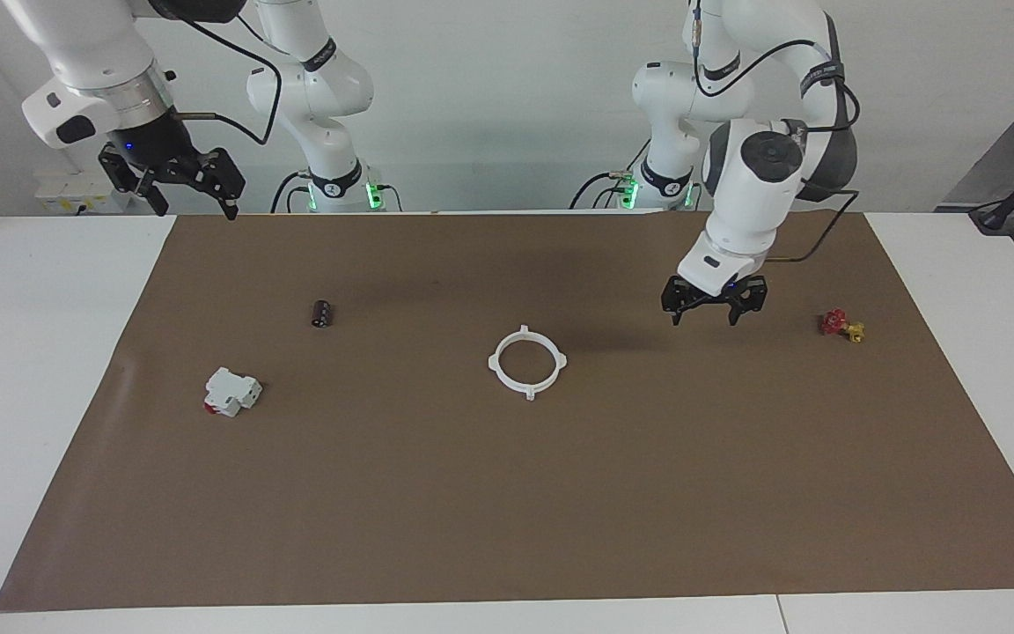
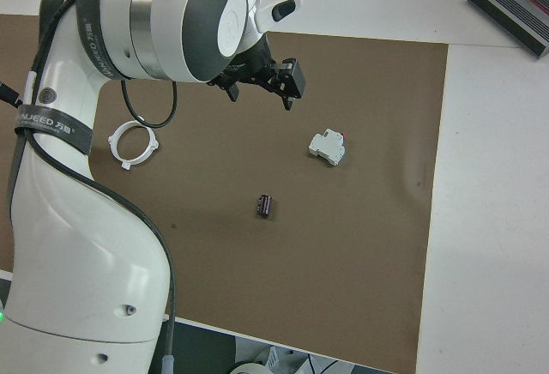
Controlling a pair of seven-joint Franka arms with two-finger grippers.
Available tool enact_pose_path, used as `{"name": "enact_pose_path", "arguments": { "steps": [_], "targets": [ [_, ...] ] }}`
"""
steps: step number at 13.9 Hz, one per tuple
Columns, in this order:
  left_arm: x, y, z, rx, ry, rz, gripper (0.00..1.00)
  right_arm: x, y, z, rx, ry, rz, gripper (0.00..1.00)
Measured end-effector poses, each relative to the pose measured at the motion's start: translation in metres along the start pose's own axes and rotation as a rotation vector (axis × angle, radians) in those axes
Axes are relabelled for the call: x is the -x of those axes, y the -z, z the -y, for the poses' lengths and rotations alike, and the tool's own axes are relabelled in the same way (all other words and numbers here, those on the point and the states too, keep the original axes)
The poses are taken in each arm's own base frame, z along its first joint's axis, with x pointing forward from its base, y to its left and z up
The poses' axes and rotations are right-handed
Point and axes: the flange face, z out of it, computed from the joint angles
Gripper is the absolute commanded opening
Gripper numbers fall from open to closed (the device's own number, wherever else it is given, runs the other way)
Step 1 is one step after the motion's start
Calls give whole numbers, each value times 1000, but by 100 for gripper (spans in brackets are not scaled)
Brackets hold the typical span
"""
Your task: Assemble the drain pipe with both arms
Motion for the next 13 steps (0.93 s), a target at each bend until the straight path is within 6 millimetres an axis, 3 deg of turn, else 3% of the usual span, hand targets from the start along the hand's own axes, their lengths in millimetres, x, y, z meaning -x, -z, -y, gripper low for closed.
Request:
{"name": "enact_pose_path", "arguments": {
  "steps": [3,6,8,13],
  "targets": [
    [11,16,62,10,-12,5,100,0,0,0,0,0,0,100],
    [25,39,107,27,-8,-14,100,0,0,0,0,0,0,100],
    [24,73,119,37,8,-37,100,0,0,0,0,0,0,100],
    [17,178,125,45,16,-96,100,0,0,0,0,0,0,100]
  ]
}}
